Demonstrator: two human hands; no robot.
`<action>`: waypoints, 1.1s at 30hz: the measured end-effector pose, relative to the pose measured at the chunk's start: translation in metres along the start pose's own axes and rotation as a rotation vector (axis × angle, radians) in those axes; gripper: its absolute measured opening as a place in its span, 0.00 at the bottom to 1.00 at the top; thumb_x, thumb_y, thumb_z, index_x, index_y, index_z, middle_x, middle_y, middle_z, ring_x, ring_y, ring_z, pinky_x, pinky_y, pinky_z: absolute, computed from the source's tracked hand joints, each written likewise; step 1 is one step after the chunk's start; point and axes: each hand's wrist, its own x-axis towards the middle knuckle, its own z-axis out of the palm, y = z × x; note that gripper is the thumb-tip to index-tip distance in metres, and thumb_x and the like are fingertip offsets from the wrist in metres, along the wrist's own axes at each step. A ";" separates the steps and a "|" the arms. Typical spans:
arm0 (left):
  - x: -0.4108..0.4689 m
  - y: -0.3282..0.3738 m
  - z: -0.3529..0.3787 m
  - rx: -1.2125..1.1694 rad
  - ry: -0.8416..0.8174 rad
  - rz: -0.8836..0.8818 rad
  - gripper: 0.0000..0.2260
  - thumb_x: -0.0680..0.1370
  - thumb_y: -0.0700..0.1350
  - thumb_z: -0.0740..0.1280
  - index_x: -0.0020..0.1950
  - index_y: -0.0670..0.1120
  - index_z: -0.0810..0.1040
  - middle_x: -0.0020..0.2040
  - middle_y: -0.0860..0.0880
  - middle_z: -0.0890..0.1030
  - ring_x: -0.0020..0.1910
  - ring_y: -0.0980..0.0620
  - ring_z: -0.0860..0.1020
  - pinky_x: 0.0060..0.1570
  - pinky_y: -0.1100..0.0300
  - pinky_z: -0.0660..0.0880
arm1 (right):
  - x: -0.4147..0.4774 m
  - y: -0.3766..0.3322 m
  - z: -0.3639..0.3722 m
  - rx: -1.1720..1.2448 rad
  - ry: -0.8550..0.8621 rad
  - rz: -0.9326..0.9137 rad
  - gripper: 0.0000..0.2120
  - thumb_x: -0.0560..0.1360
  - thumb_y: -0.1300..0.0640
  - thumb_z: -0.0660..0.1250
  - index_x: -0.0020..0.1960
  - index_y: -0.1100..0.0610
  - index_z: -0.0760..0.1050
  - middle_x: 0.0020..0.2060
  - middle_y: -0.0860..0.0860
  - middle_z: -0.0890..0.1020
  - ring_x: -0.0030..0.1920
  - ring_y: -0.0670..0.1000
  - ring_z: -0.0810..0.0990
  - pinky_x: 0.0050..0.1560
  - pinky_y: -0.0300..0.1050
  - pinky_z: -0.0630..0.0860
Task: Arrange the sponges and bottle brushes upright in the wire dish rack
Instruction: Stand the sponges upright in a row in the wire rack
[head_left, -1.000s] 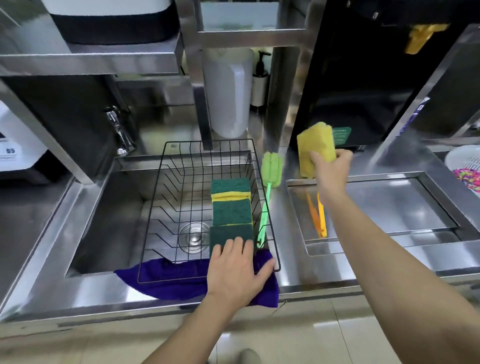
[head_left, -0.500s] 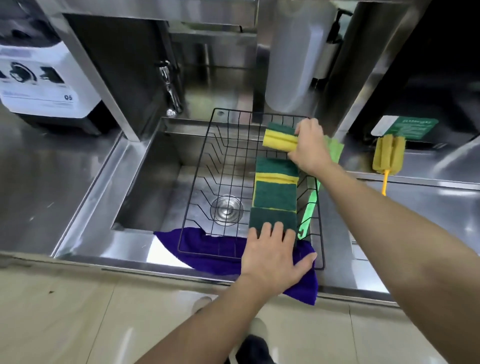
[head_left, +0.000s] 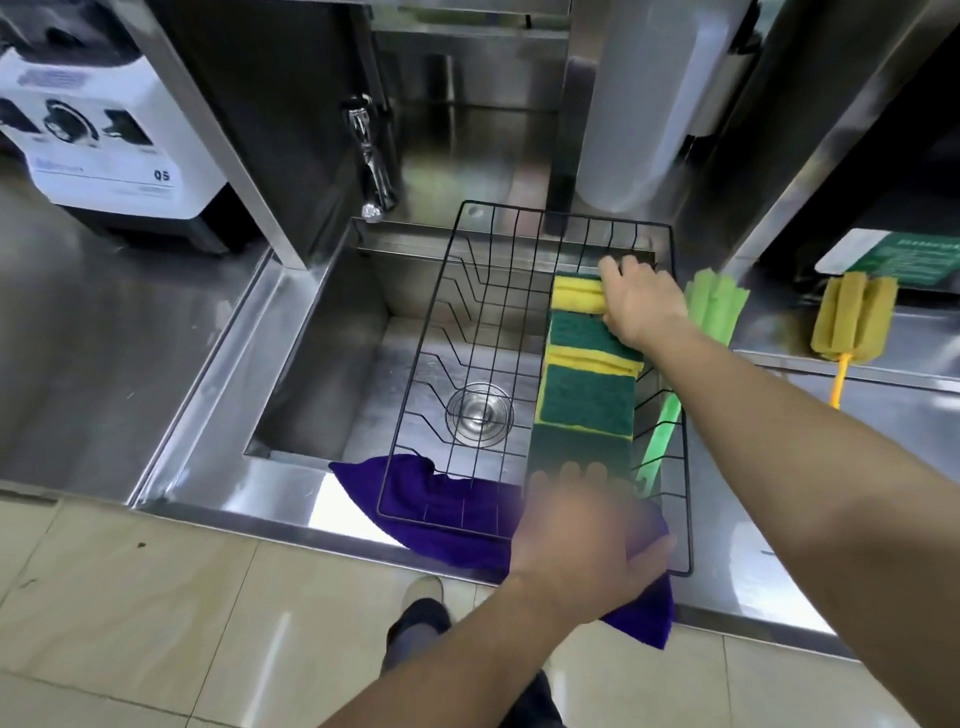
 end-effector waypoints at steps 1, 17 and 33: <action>0.000 0.000 0.000 0.001 0.000 0.002 0.24 0.74 0.64 0.51 0.47 0.45 0.74 0.42 0.46 0.75 0.41 0.45 0.72 0.43 0.47 0.72 | 0.003 0.001 -0.003 0.017 -0.055 -0.027 0.21 0.73 0.61 0.66 0.63 0.62 0.63 0.61 0.63 0.72 0.61 0.63 0.72 0.59 0.56 0.69; 0.001 0.002 0.000 0.009 -0.005 -0.012 0.22 0.73 0.62 0.52 0.44 0.45 0.74 0.39 0.47 0.74 0.38 0.45 0.70 0.39 0.50 0.70 | -0.009 -0.002 -0.004 -0.055 0.073 -0.201 0.15 0.71 0.71 0.60 0.57 0.66 0.73 0.56 0.61 0.78 0.59 0.61 0.74 0.57 0.53 0.68; 0.002 0.002 -0.001 -0.010 -0.002 -0.022 0.21 0.72 0.62 0.53 0.44 0.46 0.74 0.40 0.47 0.74 0.38 0.46 0.71 0.39 0.49 0.71 | -0.008 -0.006 0.007 -0.159 -0.025 -0.130 0.16 0.73 0.71 0.60 0.61 0.66 0.66 0.56 0.63 0.77 0.58 0.63 0.75 0.52 0.56 0.74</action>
